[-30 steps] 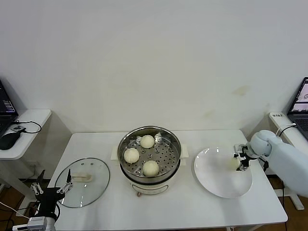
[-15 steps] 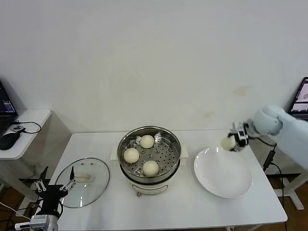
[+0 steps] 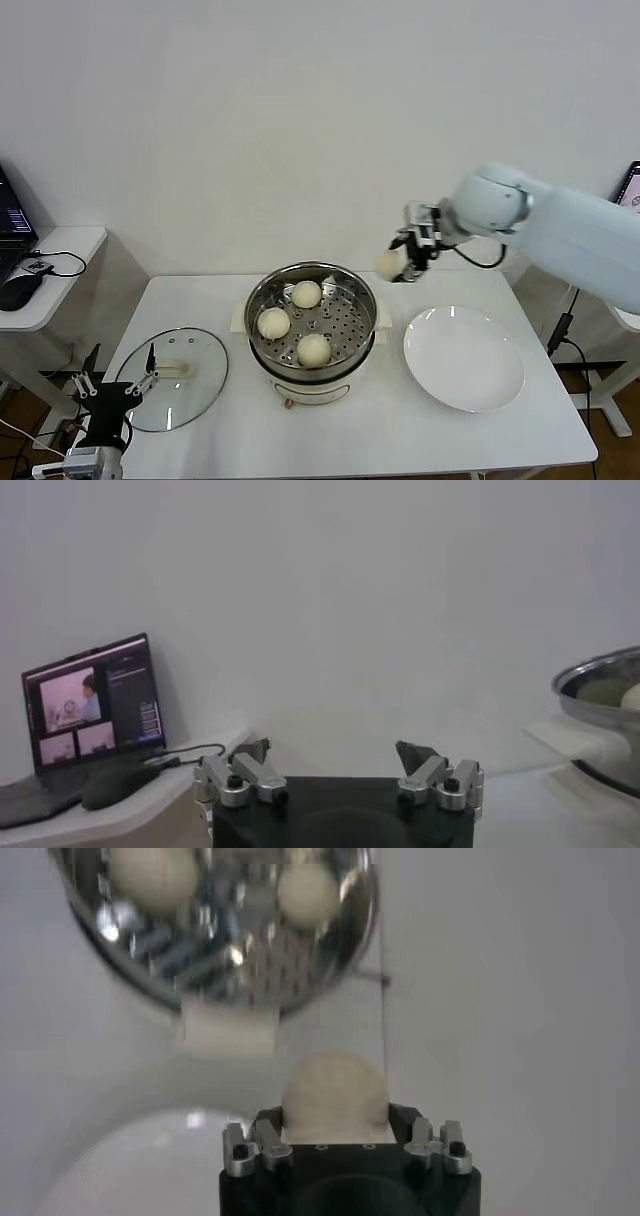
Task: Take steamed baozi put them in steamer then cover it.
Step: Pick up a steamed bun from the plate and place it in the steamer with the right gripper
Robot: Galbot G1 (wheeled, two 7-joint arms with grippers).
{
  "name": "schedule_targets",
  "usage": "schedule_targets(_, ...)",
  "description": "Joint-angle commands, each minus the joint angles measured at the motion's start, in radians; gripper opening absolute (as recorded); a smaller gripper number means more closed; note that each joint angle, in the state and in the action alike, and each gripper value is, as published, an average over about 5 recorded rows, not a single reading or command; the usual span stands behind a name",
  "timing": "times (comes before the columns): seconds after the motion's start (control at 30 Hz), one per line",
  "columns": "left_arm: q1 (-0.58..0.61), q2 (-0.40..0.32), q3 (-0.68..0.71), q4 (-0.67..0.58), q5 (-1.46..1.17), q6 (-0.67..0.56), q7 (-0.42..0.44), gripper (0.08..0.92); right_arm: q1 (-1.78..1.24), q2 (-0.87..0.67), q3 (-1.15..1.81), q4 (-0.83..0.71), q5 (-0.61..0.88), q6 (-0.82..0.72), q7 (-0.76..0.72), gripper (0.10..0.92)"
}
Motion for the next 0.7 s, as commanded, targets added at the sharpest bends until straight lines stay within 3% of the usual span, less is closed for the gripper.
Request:
schedule_targets(0.03, 0.002, -0.001, -0.009, 0.003, -0.002, -0.008, -0.001, 0.823, 0.02, 0.205, -0.108, 0.007, 0.178, -0.128, 0.14, 0.653)
schedule_targets(0.7, -0.006, -0.005, -0.014, 0.013, -0.008, -0.01, -0.001, 0.823, -0.116, 0.256, -0.123, -0.108, 0.064, -0.13, 0.134, 0.653)
